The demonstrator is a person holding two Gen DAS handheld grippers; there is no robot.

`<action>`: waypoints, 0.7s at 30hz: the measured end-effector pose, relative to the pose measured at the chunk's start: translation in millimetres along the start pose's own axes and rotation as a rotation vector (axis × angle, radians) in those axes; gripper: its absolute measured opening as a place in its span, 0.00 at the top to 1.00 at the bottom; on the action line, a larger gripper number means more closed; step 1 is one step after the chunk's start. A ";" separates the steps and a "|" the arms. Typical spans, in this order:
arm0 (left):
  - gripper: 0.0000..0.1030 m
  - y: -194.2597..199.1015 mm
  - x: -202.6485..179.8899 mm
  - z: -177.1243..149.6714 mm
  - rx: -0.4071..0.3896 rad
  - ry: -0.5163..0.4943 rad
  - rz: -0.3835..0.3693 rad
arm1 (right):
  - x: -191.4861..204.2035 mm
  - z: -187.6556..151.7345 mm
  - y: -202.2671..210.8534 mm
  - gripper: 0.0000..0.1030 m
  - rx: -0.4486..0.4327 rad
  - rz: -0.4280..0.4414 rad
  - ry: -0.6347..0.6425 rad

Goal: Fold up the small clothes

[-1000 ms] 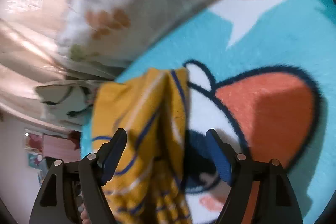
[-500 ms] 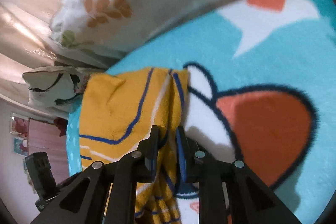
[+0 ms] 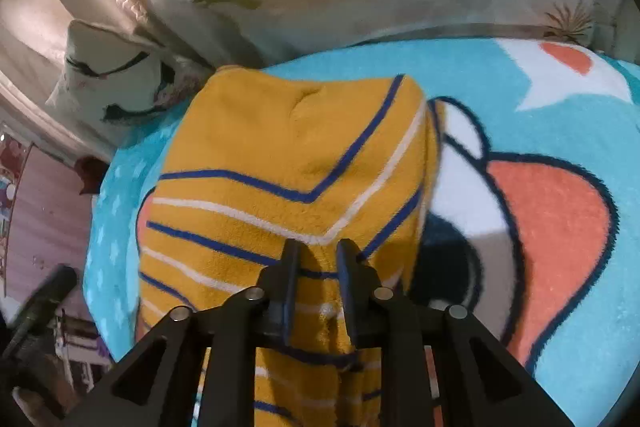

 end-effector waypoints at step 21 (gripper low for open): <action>0.00 18.2 44.5 8.5 -0.038 -0.023 -0.111 | 58.7 3.2 72.6 0.50 -0.220 -0.281 0.153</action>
Point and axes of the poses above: each gripper's, at about its wrist camera, not at the fingertips, and y roughly against the way its jaws point, x to its left, z to its top, the point moved 8 cm from there along -y, roughly the way its jaws point
